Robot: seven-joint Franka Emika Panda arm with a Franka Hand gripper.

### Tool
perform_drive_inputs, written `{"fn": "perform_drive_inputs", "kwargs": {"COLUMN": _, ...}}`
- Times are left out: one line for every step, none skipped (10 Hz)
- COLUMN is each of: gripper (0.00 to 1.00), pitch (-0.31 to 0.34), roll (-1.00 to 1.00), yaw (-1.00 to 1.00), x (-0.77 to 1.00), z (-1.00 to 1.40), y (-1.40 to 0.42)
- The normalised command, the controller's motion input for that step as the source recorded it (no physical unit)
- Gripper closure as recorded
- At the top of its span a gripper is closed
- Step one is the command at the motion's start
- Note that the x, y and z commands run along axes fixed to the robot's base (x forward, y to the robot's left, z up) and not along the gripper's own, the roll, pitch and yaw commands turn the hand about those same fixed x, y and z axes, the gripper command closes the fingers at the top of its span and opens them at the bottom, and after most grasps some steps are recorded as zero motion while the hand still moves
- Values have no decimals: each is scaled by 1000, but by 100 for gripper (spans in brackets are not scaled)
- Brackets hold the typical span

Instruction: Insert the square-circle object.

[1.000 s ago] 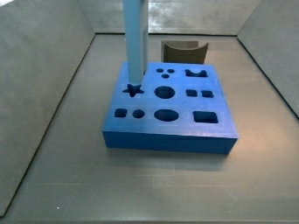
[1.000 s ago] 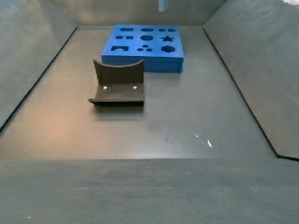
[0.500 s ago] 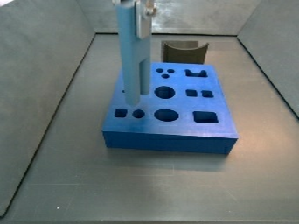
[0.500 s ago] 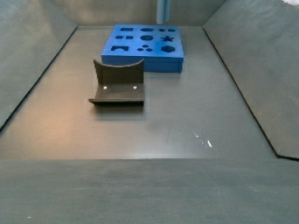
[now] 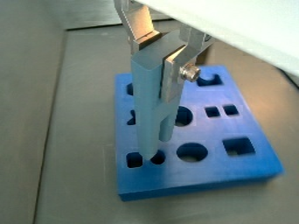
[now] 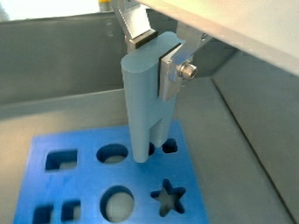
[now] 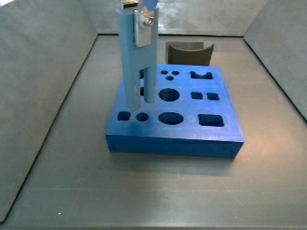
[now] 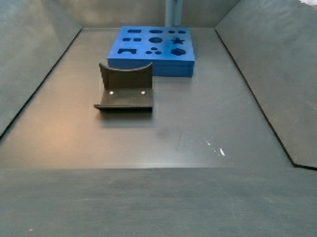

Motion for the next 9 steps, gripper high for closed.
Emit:
{"fn": "perform_drive_inputs", "kwargs": {"gripper": 100, "pitch": 0, "roll": 57, "yaw": -1000, "x": 0, "z": 0, "y": -100}}
{"fn": "perform_drive_inputs", "kwargs": {"gripper": 100, "pitch": 0, "roll": 51, "yaw": -1000, "x": 0, "z": 0, "y": -43}}
{"fn": "perform_drive_inputs", "kwargs": {"gripper": 100, "pitch": 0, "roll": 41, "yaw": -1000, "x": 0, "z": 0, "y": 0}}
{"fn": "perform_drive_inputs", "kwargs": {"gripper": 100, "pitch": 0, "roll": 43, "yaw": -1000, "x": 0, "z": -6, "y": 0}}
{"fn": "perform_drive_inputs", "kwargs": {"gripper": 100, "pitch": 16, "roll": 60, "yaw": -1000, "x": -23, "z": -163, "y": 0}}
{"fn": "perform_drive_inputs", "kwargs": {"gripper": 100, "pitch": 70, "roll": 44, "yaw": -1000, "x": -49, "z": -303, "y": 0}}
{"fn": "perform_drive_inputs", "kwargs": {"gripper": 100, "pitch": 99, "roll": 34, "yaw": -843, "x": -180, "z": -329, "y": 0}}
{"fn": "perform_drive_inputs", "kwargs": {"gripper": 100, "pitch": 73, "roll": 50, "yaw": -471, "x": -126, "z": -171, "y": 0}}
{"fn": "perform_drive_inputs", "kwargs": {"gripper": 100, "pitch": 39, "roll": 66, "yaw": -314, "x": -77, "z": -37, "y": 0}}
